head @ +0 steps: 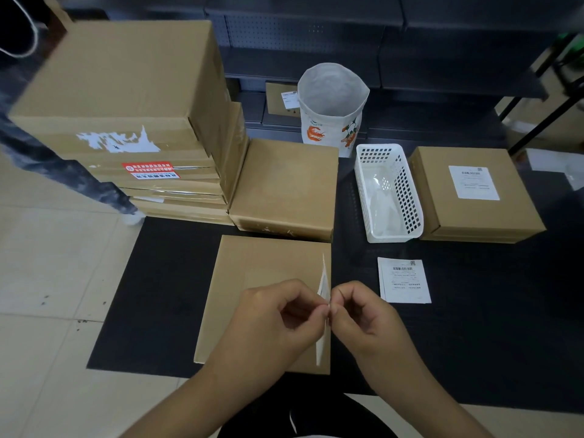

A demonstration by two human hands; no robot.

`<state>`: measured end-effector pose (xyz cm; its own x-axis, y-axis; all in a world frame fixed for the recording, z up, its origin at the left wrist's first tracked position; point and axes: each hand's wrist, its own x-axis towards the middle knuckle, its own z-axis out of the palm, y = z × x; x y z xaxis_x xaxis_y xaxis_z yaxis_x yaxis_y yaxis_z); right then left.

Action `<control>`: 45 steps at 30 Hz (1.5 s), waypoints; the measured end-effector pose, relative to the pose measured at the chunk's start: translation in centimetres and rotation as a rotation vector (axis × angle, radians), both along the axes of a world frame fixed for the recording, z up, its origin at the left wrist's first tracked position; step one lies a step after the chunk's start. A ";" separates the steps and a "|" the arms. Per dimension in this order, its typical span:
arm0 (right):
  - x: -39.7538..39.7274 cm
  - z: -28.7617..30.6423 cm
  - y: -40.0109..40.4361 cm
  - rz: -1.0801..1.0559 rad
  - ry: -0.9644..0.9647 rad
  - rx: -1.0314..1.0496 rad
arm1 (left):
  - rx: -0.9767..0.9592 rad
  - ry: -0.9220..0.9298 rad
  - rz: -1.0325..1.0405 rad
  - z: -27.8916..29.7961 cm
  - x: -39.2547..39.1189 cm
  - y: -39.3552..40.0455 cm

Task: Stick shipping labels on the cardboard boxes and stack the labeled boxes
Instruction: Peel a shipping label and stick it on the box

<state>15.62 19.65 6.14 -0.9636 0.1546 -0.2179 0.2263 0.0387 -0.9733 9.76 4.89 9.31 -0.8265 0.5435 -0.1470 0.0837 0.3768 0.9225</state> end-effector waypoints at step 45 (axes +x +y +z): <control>-0.9 -0.9 -1.6 -0.008 0.033 -0.049 | -0.010 0.166 0.041 -0.4 -1.0 -1.5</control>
<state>14.67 18.01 5.28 -0.9691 0.1525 -0.1937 0.1943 -0.0113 -0.9809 8.77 3.35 8.90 -0.8613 0.5080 -0.0116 0.2191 0.3918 0.8936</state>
